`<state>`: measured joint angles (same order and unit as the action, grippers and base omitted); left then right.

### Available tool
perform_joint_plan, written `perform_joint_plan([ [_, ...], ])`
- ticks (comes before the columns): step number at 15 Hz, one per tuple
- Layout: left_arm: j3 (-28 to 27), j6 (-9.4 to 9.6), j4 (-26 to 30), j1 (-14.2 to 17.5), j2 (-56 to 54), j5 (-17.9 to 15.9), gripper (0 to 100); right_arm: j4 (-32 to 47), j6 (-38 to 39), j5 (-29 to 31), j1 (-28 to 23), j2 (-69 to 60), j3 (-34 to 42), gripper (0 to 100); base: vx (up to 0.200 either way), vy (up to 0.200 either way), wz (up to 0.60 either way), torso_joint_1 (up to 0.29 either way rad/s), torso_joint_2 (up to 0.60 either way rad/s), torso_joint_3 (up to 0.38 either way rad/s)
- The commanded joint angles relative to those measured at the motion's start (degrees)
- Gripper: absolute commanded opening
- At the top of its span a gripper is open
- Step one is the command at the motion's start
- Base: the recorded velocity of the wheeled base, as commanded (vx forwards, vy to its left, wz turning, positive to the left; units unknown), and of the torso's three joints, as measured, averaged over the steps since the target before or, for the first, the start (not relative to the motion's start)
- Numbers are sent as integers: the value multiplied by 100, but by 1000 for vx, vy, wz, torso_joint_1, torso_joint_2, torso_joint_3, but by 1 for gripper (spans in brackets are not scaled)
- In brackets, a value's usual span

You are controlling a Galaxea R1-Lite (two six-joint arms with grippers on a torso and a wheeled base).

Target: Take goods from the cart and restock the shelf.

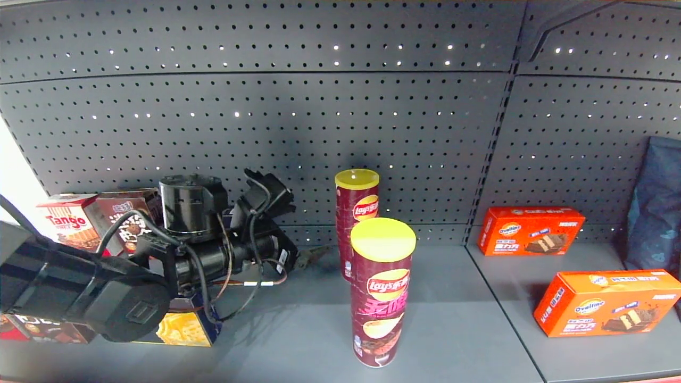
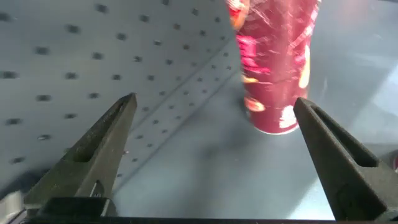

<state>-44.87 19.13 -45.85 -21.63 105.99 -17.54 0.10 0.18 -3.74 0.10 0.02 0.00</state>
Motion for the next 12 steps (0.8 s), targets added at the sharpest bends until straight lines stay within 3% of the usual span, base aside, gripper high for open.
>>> perform_joint_plan([
  [1,-83,12,-12,-123,282,-4,100,-1,-1,-4,-1,-2,0,100,0,0,0,0,0,0],
  [12,-619,3,6,-228,880,119,100,-1,-1,-4,-1,-2,0,100,0,0,0,0,0,0],
])
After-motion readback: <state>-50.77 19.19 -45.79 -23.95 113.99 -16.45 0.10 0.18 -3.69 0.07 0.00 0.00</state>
